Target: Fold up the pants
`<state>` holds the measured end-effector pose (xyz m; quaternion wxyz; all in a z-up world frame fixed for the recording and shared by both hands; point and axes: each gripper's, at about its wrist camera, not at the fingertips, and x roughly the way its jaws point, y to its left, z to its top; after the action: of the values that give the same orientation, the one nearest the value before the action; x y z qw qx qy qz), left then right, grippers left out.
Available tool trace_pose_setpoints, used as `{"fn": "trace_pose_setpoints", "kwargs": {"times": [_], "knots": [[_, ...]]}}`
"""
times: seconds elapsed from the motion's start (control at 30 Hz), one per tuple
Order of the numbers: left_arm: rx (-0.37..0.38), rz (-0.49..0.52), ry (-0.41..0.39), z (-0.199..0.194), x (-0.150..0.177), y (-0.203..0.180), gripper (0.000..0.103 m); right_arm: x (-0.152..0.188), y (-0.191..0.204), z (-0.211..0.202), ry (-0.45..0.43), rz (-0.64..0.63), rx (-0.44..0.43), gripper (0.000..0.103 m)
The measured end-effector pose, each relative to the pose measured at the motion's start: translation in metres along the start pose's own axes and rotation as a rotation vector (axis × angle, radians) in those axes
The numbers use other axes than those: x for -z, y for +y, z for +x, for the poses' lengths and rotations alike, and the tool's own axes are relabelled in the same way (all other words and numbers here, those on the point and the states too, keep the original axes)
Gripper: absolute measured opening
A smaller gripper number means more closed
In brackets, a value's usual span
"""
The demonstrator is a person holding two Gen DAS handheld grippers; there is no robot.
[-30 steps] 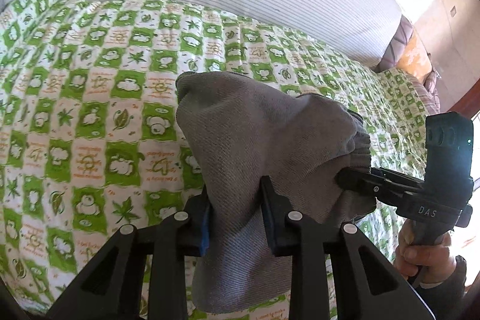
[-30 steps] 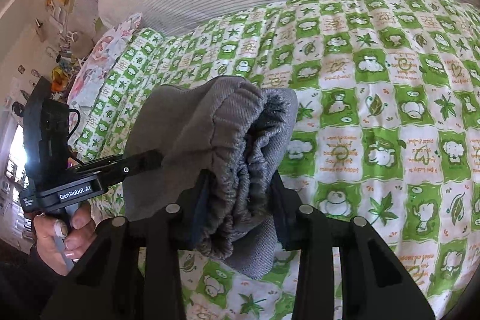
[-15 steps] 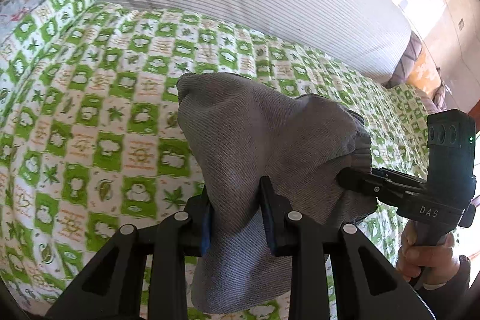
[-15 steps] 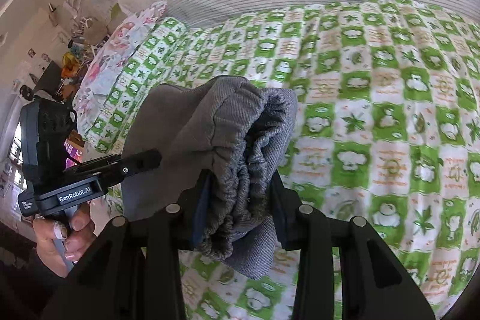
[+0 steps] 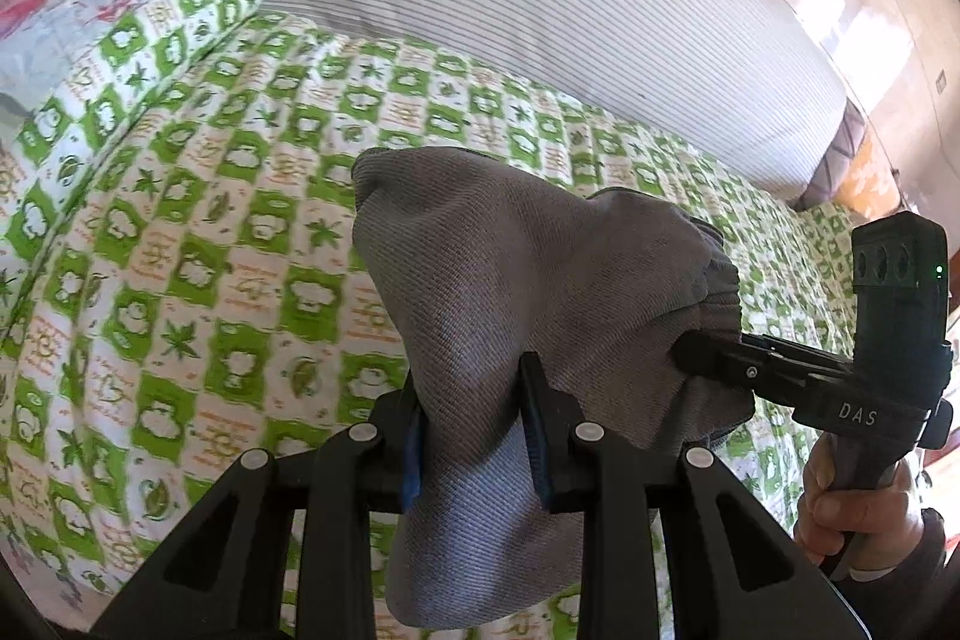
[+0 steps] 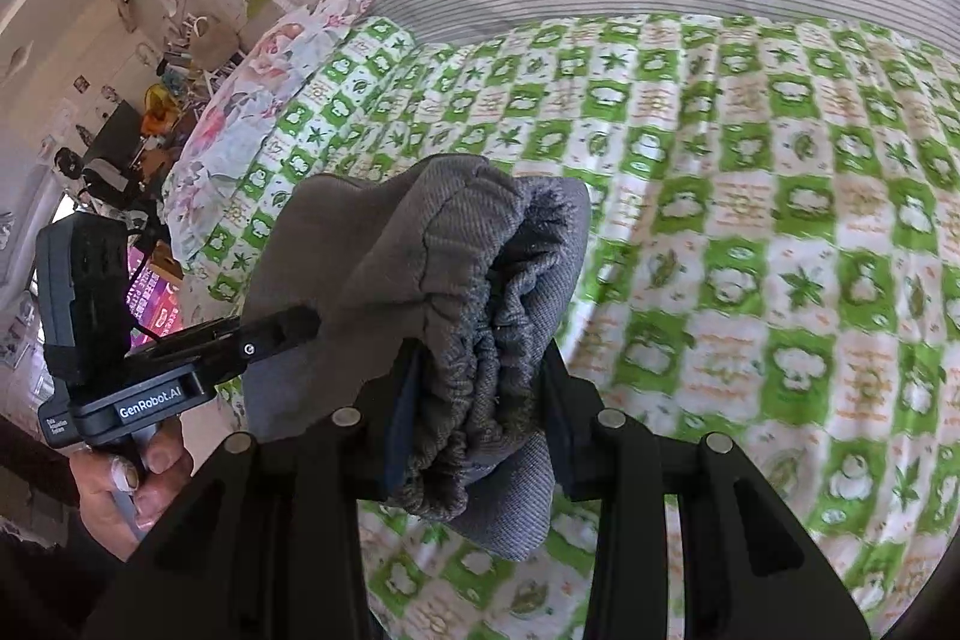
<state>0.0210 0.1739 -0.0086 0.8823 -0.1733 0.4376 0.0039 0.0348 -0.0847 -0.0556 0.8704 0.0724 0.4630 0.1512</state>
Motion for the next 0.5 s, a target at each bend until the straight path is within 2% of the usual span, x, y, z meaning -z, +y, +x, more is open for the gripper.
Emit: {"fn": "trace_pose_setpoints", "kwargs": {"times": [0.5], "knots": [[-0.046, -0.093, -0.03, 0.003, -0.034, 0.058, 0.027, -0.054, 0.03, 0.064, 0.027, -0.061, -0.033, 0.039]]}}
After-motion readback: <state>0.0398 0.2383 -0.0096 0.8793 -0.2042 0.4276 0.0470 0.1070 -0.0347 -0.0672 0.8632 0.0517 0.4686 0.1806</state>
